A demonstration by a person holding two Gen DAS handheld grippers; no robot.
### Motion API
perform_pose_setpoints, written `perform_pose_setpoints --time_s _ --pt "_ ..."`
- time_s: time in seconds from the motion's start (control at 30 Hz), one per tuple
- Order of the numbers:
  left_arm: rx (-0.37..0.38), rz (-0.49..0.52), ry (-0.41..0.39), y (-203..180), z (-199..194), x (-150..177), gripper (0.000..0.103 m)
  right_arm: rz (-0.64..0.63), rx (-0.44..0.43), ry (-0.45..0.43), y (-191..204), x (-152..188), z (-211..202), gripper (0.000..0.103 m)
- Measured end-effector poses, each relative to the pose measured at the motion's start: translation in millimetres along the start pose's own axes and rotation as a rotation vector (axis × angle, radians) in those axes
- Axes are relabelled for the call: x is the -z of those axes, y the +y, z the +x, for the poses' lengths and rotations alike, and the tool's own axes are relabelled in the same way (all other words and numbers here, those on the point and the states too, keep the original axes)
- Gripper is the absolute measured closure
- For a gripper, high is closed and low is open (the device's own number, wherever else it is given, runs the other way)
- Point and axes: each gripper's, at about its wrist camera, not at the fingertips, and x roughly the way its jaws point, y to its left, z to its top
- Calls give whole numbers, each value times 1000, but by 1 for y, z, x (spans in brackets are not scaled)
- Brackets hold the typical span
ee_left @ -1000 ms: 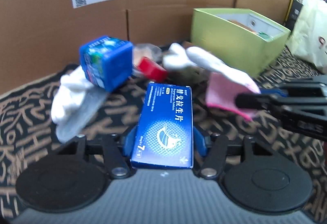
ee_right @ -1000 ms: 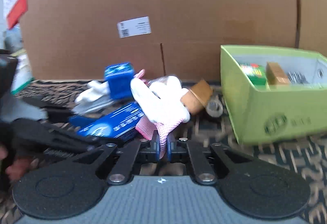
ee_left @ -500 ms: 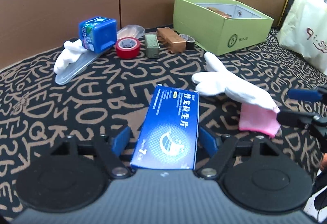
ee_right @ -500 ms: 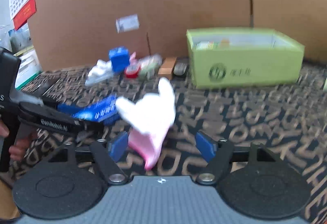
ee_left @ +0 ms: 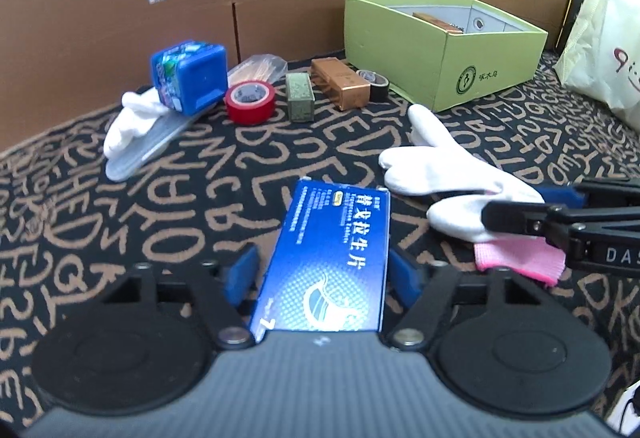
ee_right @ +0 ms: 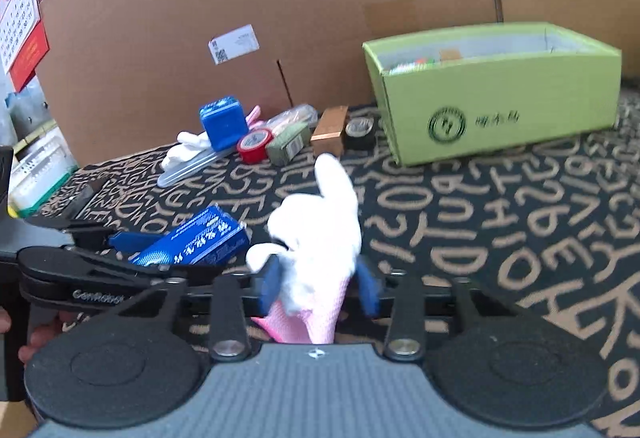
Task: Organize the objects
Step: 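Grasp the white-pink glove with the right gripper while the left grasps the blue medicine box, then carry the glove and medicine box into the lime-green box and open both grippers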
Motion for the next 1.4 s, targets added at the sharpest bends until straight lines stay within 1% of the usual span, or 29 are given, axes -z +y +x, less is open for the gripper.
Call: perform_pose_setpoints --time_s 0.07,0.1,0.2,0.27,0.4,0.57,0.7,0.83,0.93,1.03,1.1,1.13,1.2,1.3,1.33,1.37,1.4 --pt "9 -9 3 1 -1 -1 45 18 -21 6 -2 3 -2 83" --pt "18 -16 3 1 -1 -2 45 22 -28 2 -3 3 -4 84" --pt "58 -43 -2 2 -4 -9 46 4 -20 -39 -4 -2 -18 86" --pt "82 -51 -27 -1 -9 -19 46 -20 -4 -84 -6 -10 -30 86" --pt "146 -39 -101 -16 -21 -51 46 -69 52 -174 -15 -34 -56 86" --pt "226 -18 -170 -43 -30 -100 46 -113 138 -247 -35 -68 -75 86" --pt "234 0 -219 -72 -28 -141 46 -152 224 -303 -52 -95 -79 86" --pt "277 -25 -247 -96 -19 -176 45 -149 293 -335 -76 -122 -72 86" --pt "231 -22 -291 -115 -4 -199 45 -141 341 -361 -97 -142 -61 86" --pt "247 -68 -270 -123 22 -224 45 -125 388 -371 -119 -160 -42 86" --pt "250 -95 -260 -126 41 -238 45 -110 396 -365 -134 -168 -33 86" --pt "242 -100 -259 -127 49 -242 45 -110 394 -364 -139 -171 -27 86" --pt "236 -99 -259 -130 66 -248 45 -128 418 -366 -147 -173 -14 86" --pt "228 -103 -257 -133 90 -254 44 -148 432 -342 -152 -171 9 86" --pt "228 -98 -256 -134 99 -255 35 -142 428 -323 -156 -169 19 86" --pt "228 -84 -249 -134 108 -255 24 -138 425 -305 -160 -167 28 80" --pt "211 -72 -236 -135 117 -254 3 -142 416 -266 -164 -166 39 68"
